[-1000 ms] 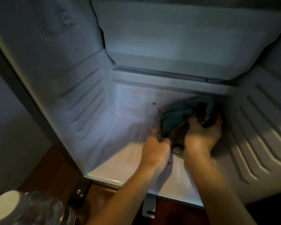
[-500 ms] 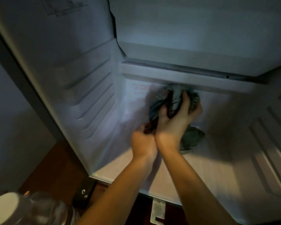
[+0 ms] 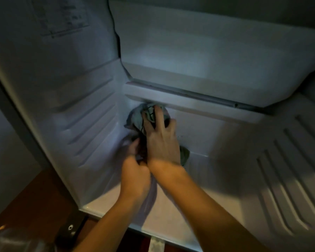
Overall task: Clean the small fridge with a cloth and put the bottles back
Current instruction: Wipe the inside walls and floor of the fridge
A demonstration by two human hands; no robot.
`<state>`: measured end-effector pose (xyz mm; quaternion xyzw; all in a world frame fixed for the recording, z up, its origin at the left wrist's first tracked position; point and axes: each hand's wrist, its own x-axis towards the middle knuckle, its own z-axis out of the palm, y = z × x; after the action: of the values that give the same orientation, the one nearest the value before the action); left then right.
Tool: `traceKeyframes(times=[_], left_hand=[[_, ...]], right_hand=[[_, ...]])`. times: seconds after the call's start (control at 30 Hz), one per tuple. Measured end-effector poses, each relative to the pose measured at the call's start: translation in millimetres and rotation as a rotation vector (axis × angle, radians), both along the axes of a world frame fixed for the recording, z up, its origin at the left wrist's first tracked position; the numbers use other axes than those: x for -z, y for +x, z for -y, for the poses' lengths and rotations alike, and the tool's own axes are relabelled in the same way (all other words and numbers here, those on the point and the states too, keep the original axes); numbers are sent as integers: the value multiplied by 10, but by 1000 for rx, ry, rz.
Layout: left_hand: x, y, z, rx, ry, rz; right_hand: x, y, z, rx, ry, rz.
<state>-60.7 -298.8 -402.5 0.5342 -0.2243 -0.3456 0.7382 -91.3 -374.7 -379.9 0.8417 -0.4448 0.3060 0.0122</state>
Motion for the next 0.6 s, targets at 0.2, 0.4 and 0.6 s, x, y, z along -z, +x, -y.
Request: traceKeyframes(times=[0.2,0.4,0.6], left_hand=[[-21,-216,47,193,-9,428],[-6,-583,164,419,-32,857],[169,-607,177,176,106,1221]], right_hand=[[160,-830,-5,346,403,269],[93,-1146,28,427,468,686],[93,-820,50,400,255,821]])
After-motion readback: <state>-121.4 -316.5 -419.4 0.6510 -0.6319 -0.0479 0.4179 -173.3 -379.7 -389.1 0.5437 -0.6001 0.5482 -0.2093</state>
